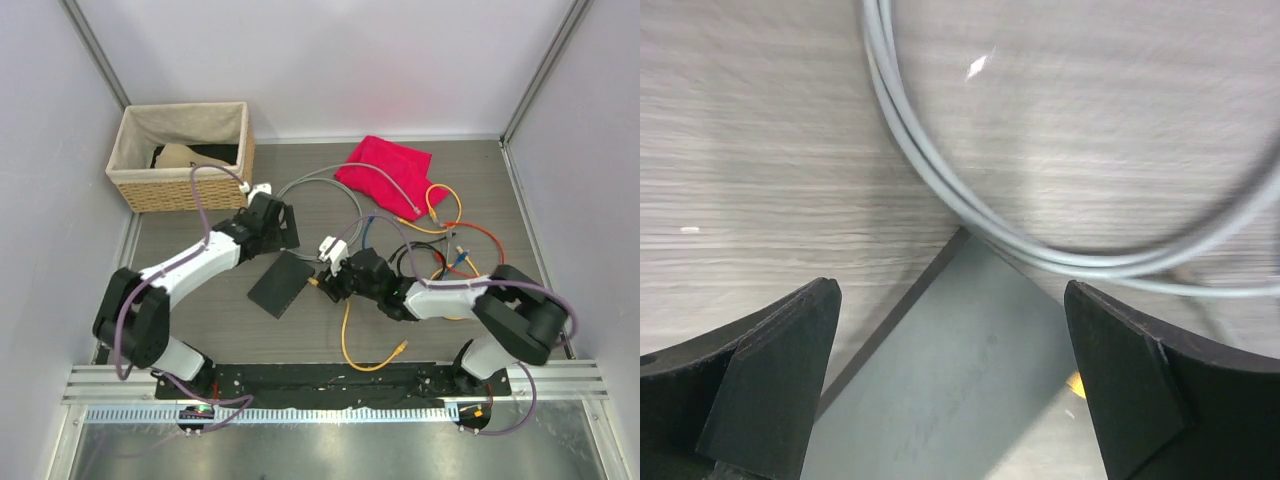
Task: Insert the plug into the switch port
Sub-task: Insert the connector into the switch port, then pick up the connector from the center of the board.
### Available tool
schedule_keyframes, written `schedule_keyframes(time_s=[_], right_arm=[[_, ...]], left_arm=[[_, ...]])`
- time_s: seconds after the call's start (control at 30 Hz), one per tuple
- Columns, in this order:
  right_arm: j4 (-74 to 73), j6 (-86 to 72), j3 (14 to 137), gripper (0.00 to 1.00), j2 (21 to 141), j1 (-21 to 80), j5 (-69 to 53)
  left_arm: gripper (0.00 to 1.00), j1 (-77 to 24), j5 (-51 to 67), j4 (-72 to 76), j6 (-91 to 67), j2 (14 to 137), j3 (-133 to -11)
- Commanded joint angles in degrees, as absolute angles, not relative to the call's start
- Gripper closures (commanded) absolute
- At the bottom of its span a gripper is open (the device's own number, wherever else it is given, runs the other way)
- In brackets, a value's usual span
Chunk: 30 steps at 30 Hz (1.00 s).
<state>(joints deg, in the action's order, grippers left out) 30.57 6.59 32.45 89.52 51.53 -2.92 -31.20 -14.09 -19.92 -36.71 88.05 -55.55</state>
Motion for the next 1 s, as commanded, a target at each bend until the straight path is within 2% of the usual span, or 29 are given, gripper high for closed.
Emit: schedule_keyframes(time_s=[0.0, 0.17, 0.23, 0.4, 0.53, 0.73, 0.87, 0.97], right_arm=[[19.63, 5.18, 36.03, 0.41, 79.47, 50.28, 4.02], [2.41, 6.33, 42.97, 0.39, 74.44, 42.56, 9.57], [-0.95, 5.89, 45.77, 0.39, 74.79, 35.79, 9.58], [-4.57, 2.03, 49.83, 0.4, 80.5, 20.25, 2.21], [-7.11, 2.63, 55.44, 0.4, 87.88, 12.77, -2.89], [-8.08, 6.15, 60.46, 0.42, 98.25, 4.67, -12.38], [-8.09, 11.06, 62.57, 0.42, 101.68, 4.04, -14.76], [-10.01, 13.97, 65.21, 0.48, 104.93, 3.78, -17.65]], left_arm=[[0.0, -31.11, -18.9, -30.48, -35.95, 76.92, -63.35], [0.0, -30.94, -18.81, -40.05, -33.5, 63.41, -67.06], [0.0, -30.94, -18.46, -42.0, -31.91, 60.13, -67.67], [0.0, -31.03, -13.99, -41.49, -24.8, 51.43, -64.17], [0.0, -30.94, -11.17, -37.89, -21.89, 48.61, -59.69], [0.0, -30.85, -11.34, -36.29, -20.39, 47.9, -56.07], [0.0, -30.76, -11.25, -37.53, -19.95, 48.51, -54.93], [0.0, -30.85, -11.43, -37.62, -20.13, 48.78, -53.97]])
